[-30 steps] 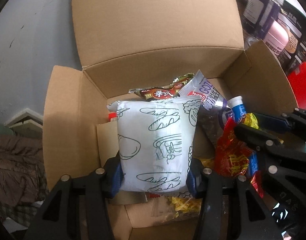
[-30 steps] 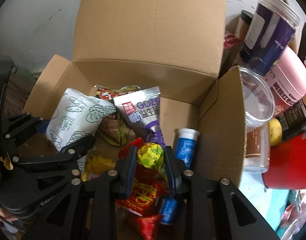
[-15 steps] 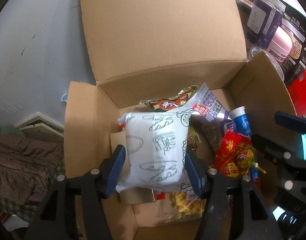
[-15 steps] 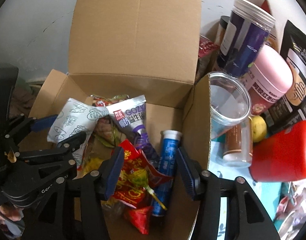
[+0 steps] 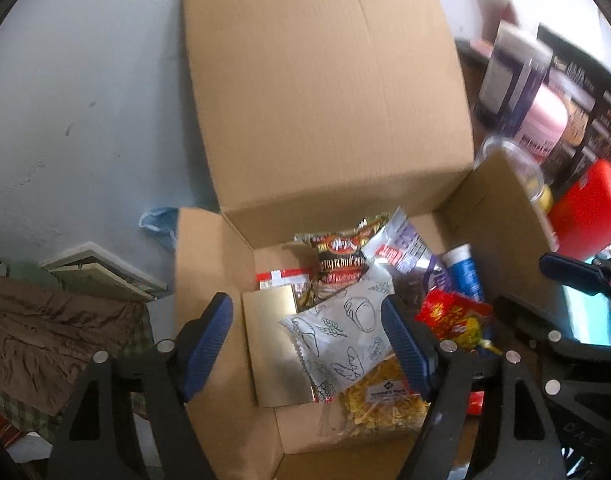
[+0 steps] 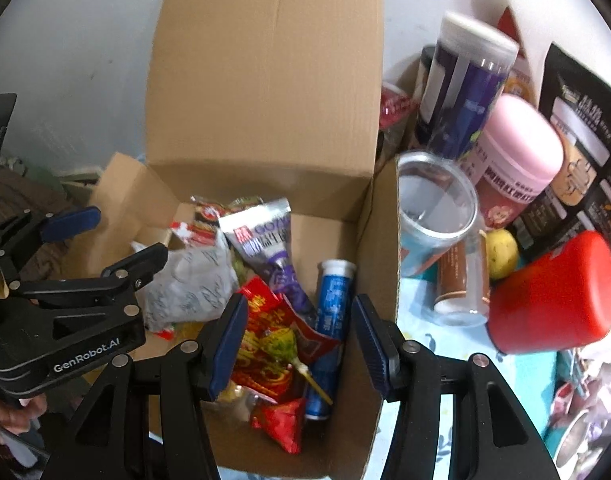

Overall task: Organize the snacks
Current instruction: 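Release both items in the box and withdraw both grippers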

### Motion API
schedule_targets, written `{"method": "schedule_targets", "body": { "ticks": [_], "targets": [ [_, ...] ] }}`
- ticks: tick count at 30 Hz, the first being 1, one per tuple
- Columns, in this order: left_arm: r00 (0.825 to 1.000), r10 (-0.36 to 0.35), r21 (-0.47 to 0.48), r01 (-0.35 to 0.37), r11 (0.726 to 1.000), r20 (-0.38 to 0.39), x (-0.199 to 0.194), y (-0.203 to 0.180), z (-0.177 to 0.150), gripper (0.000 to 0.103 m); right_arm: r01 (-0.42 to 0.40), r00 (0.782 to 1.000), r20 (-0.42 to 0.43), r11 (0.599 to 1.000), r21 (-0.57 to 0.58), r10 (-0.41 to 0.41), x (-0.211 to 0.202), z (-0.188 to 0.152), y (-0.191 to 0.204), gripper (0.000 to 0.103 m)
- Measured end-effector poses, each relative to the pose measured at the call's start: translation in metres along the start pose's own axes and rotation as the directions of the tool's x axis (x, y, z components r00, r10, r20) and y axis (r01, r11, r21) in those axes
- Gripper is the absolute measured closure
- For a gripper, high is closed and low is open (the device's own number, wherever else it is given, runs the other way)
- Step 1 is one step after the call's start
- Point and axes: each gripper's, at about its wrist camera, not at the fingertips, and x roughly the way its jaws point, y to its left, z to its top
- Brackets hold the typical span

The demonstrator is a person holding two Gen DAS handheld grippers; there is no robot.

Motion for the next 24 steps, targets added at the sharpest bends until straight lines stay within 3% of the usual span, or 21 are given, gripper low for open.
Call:
{"method": "schedule_targets", "body": {
  "ticks": [7,18,24],
  "targets": [
    [0.995,0.009,-0.016,-0.007,1.0,0.102,-0.055,0.007,0.007,0.026,-0.001,0.994,0.111,1.0,-0.017,0.003,-0.056,0.011,0.016,0.049],
    [0.968,0.008,-0.049,0.005,0.999,0.252,-0.159,0.024,0.0,0.026,0.025,0.961,0.276,0.998,-0.051,-0.01,-0.16,0.011,0.04,0.049],
    [0.944,0.007,-0.05,0.01,0.999,0.329,-0.214,0.029,-0.015,0.026,0.062,0.931,0.363,0.995,-0.076,-0.03,-0.212,-0.011,0.057,0.036]
  ]
}}
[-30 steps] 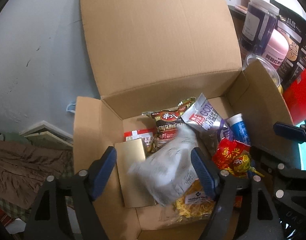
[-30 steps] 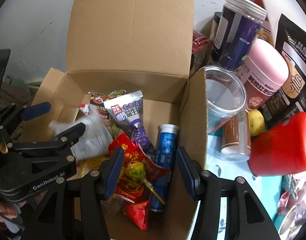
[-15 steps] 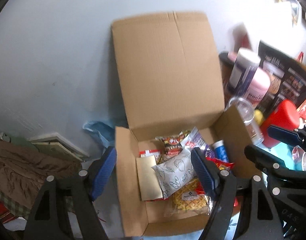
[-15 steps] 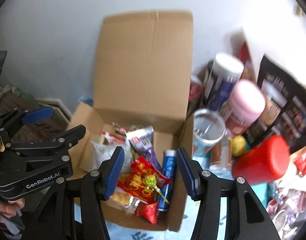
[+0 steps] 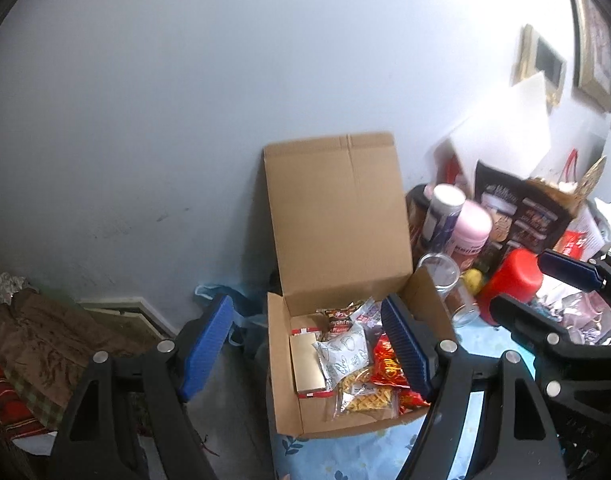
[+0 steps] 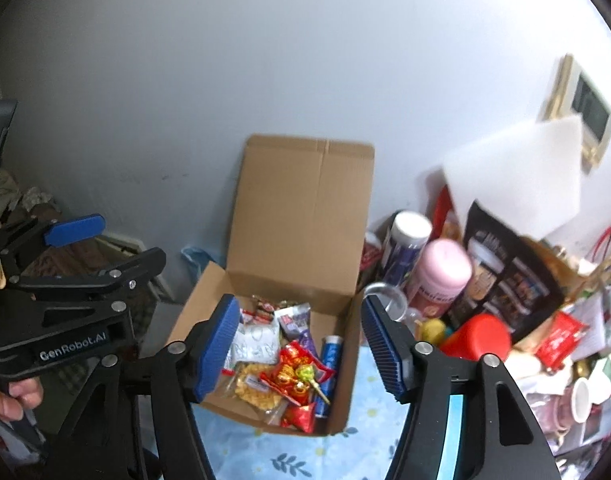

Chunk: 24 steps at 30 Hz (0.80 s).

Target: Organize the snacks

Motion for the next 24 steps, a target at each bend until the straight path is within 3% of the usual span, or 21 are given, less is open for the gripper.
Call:
{"method": "schedule_targets", "body": {
  "ticks": [6,8,18,24],
  "targets": [
    [0.999,-0.012,-0.005,0.012,1.0,0.04,-0.044,0.0,-0.012,0.026,0.024,0.999,0.043,1.0,0.01,-0.025,-0.042,-0.012,0.01,0.03],
    [0.999,-0.017,-0.002,0.018,1.0,0.049,-0.06,-0.001,-0.021,0.026,0.021,0.999,0.045,1.0,0.014,-0.022,-0.051,-0.018,0.01,0.02],
    [0.997,0.005,0.014,-0.006,1.0,0.074,-0.102,-0.008,-0.069,0.026,0.046,0.998,0.042,0.999,0.026,-0.047,-0.087,-0.066,0.02,0.02],
    [0.999,-0.007,0.007,0.007,1.0,0.037,-0.106,-0.011,-0.1,0.026,0.055,0.998,0.005,0.997,0.061,-0.055,-0.092,-0.095,0.023,0.02]
  ]
}}
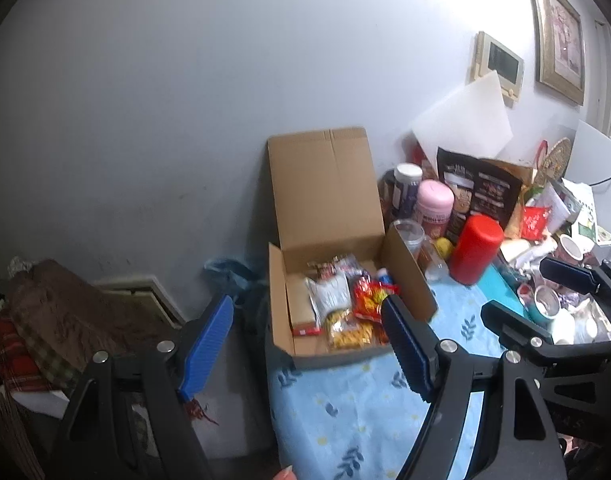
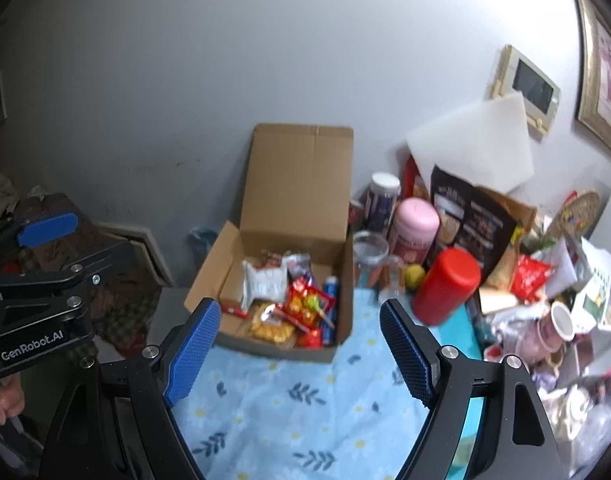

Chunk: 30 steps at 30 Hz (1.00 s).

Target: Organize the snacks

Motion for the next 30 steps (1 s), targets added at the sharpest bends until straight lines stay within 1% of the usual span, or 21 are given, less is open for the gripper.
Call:
{"method": "schedule_targets", "body": {
  "ticks": [7,14,21,30],
  "targets": [
    [0.999,-0.005,-0.002,0.005,1.0,-0.043,0.0,-0.006,-0.031,0.026,-0.016,0.999,-0.043,0.999,0.036,0.017,-0.001,-0.032,0.002,0.02],
    [0.998,0.007,0.006,-0.007,1.0,-0.066,-0.001,-0.006,-0.047,0.026,-0.02,0.997,-0.072,0.999,0.039,0.022,-0.001,-0.053,0.004,0.02],
    [0.998,0.005,0.004,-0.004,1.0,-0.069,-0.004,-0.006,-0.05,0.026,-0.022,0.996,-0.08,0.999,0.045,0.026,-0.002,-0.06,0.004,0.02],
    [0.997,-0.008,-0.014,0.007,1.0,-0.077,-0.006,-0.002,-0.053,0.026,-0.02,0.996,-0.088,0.998,0.052,0.024,-0.002,-0.061,0.003,0.02]
  ]
}}
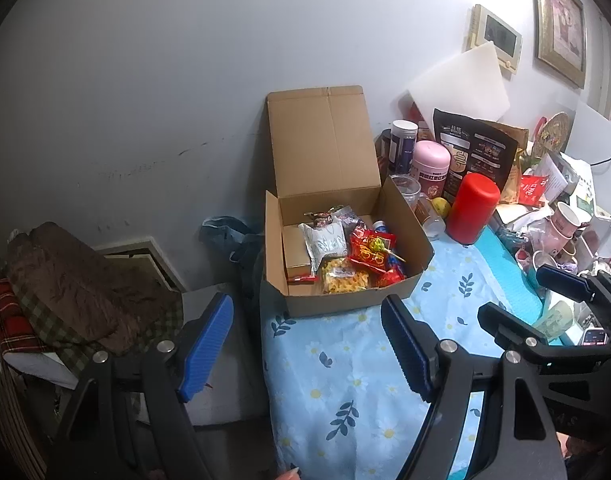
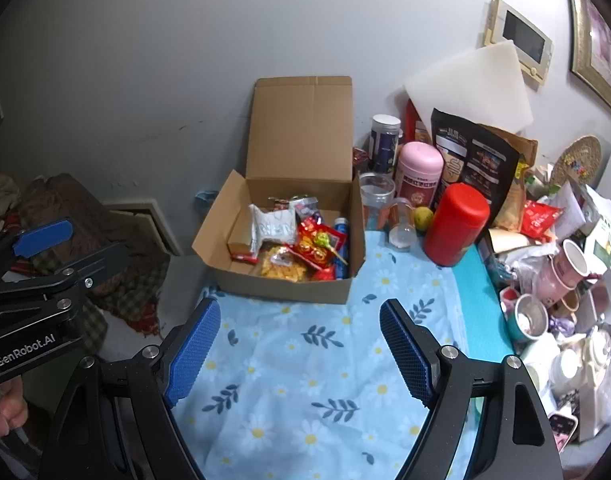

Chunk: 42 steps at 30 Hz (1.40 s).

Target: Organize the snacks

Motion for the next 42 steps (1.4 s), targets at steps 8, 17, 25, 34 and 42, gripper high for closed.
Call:
{"method": "schedule_targets", "body": {
  "ticks": [8,17,25,34,42],
  "targets": [
    [1.0,0.006,0.001,-0.006,1.0,-0.006,0.0005,0.0021,-0.0021,0.026,-0.006,1.0,0.001,1.0,-0.007,0.006,-0.0014,-0.0006,0.0,0.02],
    [1.0,0.025,-0.001,-0.025,1.0,-0.004,0.0007,0.0058,-0.0017,0.026,-0.005,1.0,-0.002,1.0,-0.015,0.005,0.0,0.0003,0.0021,0.02],
    [0.999,0.034,0.0,-0.034,0.999,-0.005,0.0,0.0076,-0.0016,0.026,-0.013,1.0,-0.002,1.0,-0.018,0.013,-0.0011,-0.0014,0.0032,0.02],
    [1.0,0.024,-0.01,-0.024,1.0,-0.018,-0.0019,0.0091,-0.0049,0.026,-0.012,1.0,-0.005,1.0,-0.018,0.012,-0.0011,-0.0036,0.0041,0.02],
    [1.0,0.026,-0.007,-0.026,1.0,-0.016,-0.0035,0.0083,-0.0057,0.026,-0.014,1.0,-0.01,1.0,-0.014,0.014,-0.0015,-0.0067,0.0048,0.02]
  ]
}}
